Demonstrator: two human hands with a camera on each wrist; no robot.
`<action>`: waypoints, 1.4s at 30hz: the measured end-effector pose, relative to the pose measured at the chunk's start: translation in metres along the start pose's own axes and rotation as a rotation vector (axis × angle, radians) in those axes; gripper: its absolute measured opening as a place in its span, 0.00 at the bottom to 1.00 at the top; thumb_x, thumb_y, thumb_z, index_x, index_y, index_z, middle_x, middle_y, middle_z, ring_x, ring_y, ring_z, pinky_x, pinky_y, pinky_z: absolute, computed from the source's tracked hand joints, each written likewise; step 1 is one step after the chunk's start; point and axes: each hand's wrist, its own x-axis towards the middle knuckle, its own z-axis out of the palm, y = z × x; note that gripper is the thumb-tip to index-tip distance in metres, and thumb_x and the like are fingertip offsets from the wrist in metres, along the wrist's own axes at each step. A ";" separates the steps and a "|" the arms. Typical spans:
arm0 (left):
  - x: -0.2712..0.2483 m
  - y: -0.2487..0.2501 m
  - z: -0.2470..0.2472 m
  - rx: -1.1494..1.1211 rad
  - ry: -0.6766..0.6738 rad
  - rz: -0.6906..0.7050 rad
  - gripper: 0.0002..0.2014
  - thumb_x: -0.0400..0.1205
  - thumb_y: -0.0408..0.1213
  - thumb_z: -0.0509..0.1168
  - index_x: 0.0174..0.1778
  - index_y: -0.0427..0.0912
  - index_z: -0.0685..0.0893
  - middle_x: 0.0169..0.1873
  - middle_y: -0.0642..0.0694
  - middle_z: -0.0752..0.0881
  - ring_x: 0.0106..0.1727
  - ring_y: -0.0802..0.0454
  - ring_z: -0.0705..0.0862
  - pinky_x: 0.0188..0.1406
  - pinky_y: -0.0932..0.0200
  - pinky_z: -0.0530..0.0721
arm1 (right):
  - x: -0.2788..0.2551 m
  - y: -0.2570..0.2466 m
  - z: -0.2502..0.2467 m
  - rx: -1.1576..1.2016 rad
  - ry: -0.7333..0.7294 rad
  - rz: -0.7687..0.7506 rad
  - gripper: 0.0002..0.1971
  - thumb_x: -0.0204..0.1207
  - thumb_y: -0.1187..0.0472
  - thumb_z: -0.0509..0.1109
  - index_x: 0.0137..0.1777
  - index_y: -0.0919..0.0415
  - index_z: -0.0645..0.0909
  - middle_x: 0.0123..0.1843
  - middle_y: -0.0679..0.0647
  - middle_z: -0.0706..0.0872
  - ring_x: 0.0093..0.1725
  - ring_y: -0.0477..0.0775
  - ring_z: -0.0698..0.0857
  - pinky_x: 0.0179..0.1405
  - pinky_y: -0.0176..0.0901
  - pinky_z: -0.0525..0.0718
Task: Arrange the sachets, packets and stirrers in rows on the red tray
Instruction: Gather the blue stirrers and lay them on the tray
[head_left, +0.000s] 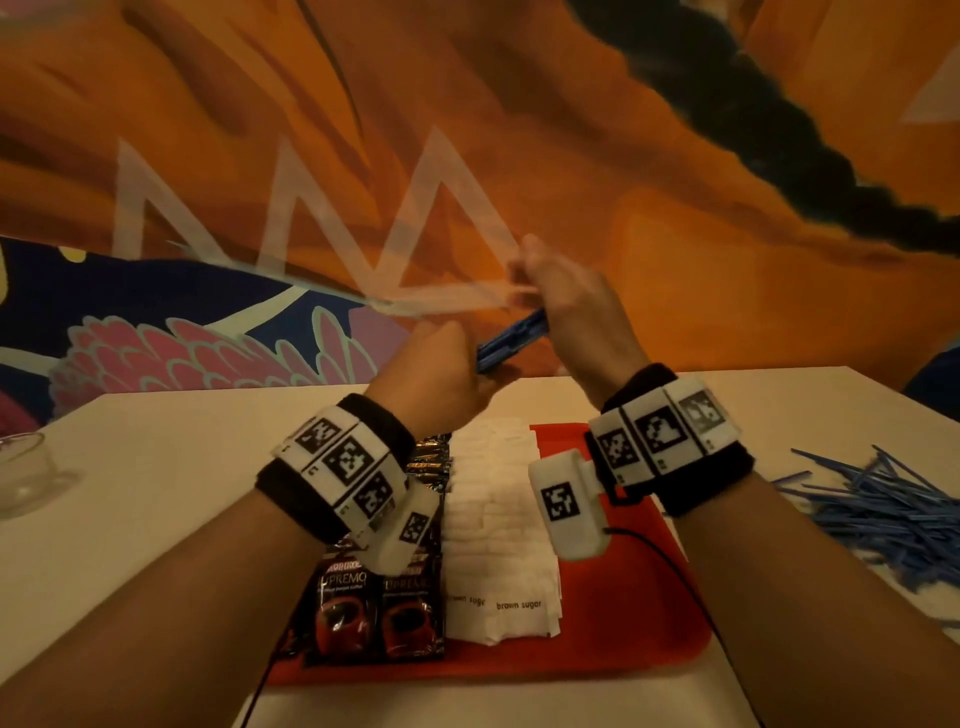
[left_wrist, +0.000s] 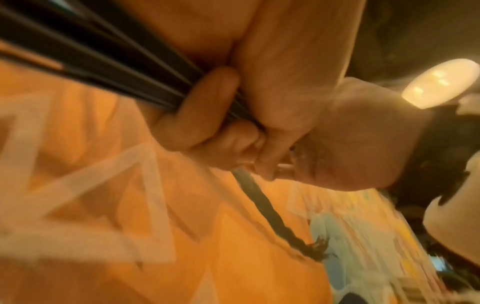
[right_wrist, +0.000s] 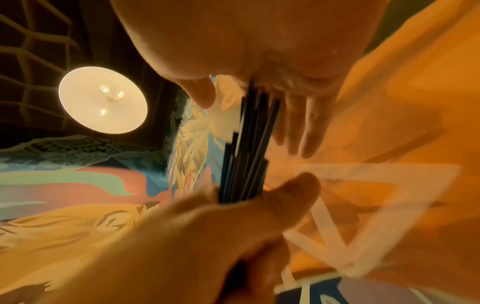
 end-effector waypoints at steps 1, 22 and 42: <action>0.002 -0.001 -0.001 0.070 -0.004 0.038 0.18 0.82 0.57 0.67 0.54 0.44 0.85 0.41 0.43 0.85 0.36 0.49 0.82 0.33 0.54 0.83 | -0.001 0.002 0.004 -0.037 -0.016 0.001 0.25 0.82 0.37 0.54 0.46 0.55 0.86 0.50 0.54 0.89 0.52 0.58 0.87 0.59 0.65 0.84; -0.006 0.003 -0.014 0.431 -0.060 0.087 0.20 0.78 0.34 0.69 0.58 0.42 0.65 0.32 0.49 0.73 0.28 0.51 0.74 0.22 0.56 0.68 | -0.023 0.025 0.046 -1.076 -0.194 -0.244 0.06 0.80 0.58 0.64 0.42 0.49 0.77 0.40 0.50 0.84 0.43 0.58 0.86 0.34 0.45 0.73; -0.021 -0.018 -0.010 -0.754 0.085 0.153 0.10 0.72 0.36 0.75 0.49 0.43 0.91 0.45 0.48 0.93 0.45 0.51 0.93 0.45 0.61 0.90 | -0.010 0.034 0.016 -1.063 -0.100 -0.017 0.10 0.80 0.49 0.66 0.40 0.51 0.73 0.29 0.47 0.67 0.29 0.54 0.67 0.34 0.45 0.69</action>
